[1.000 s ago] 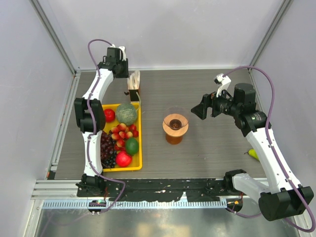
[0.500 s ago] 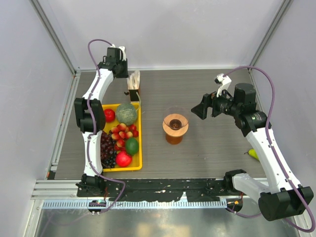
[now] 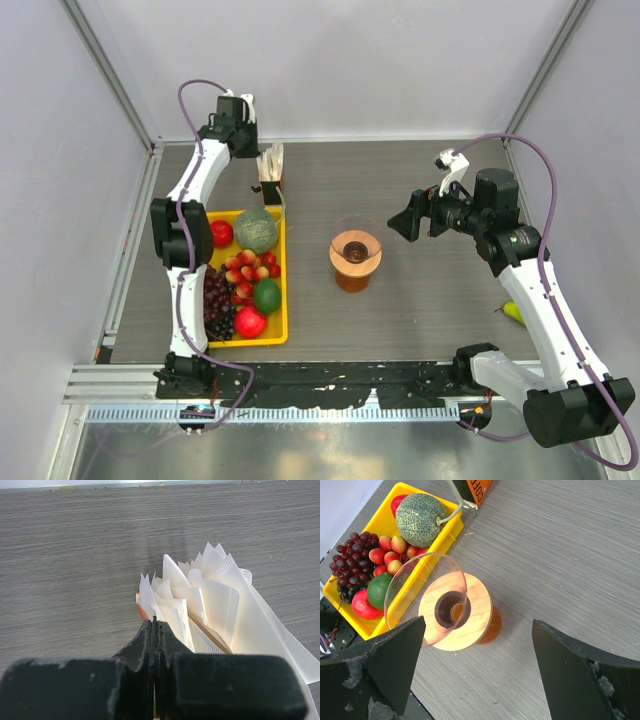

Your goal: Place the coffee filter in the dripper

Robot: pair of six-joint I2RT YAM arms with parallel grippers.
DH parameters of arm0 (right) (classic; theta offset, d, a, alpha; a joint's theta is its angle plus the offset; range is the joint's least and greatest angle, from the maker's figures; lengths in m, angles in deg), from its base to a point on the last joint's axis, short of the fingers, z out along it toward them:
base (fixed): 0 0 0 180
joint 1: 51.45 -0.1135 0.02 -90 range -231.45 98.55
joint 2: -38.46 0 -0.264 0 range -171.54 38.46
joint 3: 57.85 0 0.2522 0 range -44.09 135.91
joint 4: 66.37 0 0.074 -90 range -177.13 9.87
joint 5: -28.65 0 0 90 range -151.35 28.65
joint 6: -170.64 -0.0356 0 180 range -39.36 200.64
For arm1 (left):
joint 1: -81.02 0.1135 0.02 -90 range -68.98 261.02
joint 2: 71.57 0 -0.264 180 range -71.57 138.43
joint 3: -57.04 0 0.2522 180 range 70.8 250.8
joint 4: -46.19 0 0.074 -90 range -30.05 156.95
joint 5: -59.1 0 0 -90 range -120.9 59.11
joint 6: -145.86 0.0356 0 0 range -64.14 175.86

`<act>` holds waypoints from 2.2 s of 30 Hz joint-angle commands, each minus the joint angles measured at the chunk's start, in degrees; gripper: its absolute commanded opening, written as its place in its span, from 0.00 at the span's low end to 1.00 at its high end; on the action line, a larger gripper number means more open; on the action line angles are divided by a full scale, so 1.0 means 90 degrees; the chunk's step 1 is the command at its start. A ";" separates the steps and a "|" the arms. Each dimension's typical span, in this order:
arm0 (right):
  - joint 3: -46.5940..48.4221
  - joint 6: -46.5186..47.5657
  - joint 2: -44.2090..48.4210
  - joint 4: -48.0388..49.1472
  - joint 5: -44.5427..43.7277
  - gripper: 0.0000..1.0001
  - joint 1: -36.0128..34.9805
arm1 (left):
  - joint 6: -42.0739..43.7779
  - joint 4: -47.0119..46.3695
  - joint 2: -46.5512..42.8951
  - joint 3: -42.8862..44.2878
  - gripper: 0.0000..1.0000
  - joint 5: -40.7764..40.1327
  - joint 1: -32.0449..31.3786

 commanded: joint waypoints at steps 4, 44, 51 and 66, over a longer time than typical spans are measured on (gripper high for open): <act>0.0049 -0.0071 0.0069 0.0273 0.0101 0.95 0.0044 | -0.0146 -0.0232 -0.0516 0.0058 0.00 0.0096 -0.0006; 0.0293 0.0212 0.0235 0.0292 0.0658 0.98 0.0054 | 0.0117 0.0255 -0.2831 -0.0684 0.00 0.0974 -0.0104; 0.0801 0.0973 0.0167 0.0117 0.0912 0.99 0.0035 | 0.0283 0.0559 -0.3728 -0.1182 0.00 0.1375 -0.0172; 0.1846 0.1980 0.0040 -0.0382 0.1625 0.95 -0.0414 | 0.0606 0.1399 -0.5750 -0.2041 0.00 0.1951 -0.1089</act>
